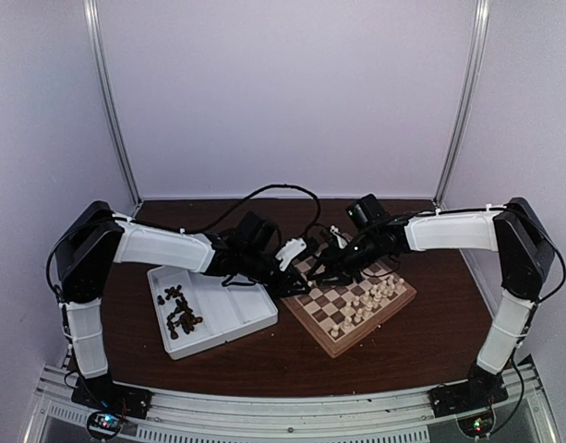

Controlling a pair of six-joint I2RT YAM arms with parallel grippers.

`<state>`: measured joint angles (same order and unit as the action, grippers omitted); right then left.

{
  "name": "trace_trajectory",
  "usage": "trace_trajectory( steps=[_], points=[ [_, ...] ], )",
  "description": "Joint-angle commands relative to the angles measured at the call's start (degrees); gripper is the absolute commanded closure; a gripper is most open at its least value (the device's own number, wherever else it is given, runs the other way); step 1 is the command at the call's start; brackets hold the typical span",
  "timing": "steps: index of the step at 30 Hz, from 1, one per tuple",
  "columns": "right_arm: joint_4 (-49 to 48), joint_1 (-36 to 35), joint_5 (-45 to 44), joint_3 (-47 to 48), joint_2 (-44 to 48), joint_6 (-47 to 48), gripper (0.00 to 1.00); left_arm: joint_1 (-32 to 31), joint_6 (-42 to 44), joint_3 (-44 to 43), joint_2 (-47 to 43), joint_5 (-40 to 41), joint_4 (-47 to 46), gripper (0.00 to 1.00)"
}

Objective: Set up the chess pieces on the board
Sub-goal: Place the chess piece on the chessboard.

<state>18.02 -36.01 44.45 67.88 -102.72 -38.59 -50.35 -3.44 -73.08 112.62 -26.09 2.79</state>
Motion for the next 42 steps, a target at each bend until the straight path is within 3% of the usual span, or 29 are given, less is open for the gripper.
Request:
trace_trajectory(
  steps=[1, 12, 23, 42],
  points=[
    [-3.2, -0.1, 2.2, -1.5, -1.8, -1.7, 0.64, -0.8, 1.8, -1.7, 1.6, 0.5, -4.2, 0.92],
    [-8.1, -0.1, 3.8, -3.2, -3.1, -5.9, 0.71, -0.8, 2.0, -1.3, 1.8, 1.3, -5.6, 0.92],
    [-13.2, -0.1, 4.2, -5.5, -6.4, -8.9, 0.77, -0.8, 1.9, 4.3, 4.4, 4.4, -19.1, 0.91],
    [-5.9, -0.1, -0.2, -3.3, -8.2, -4.2, 0.84, -0.9, 2.9, 5.0, 7.5, 5.6, -20.8, 0.9]
  ],
)
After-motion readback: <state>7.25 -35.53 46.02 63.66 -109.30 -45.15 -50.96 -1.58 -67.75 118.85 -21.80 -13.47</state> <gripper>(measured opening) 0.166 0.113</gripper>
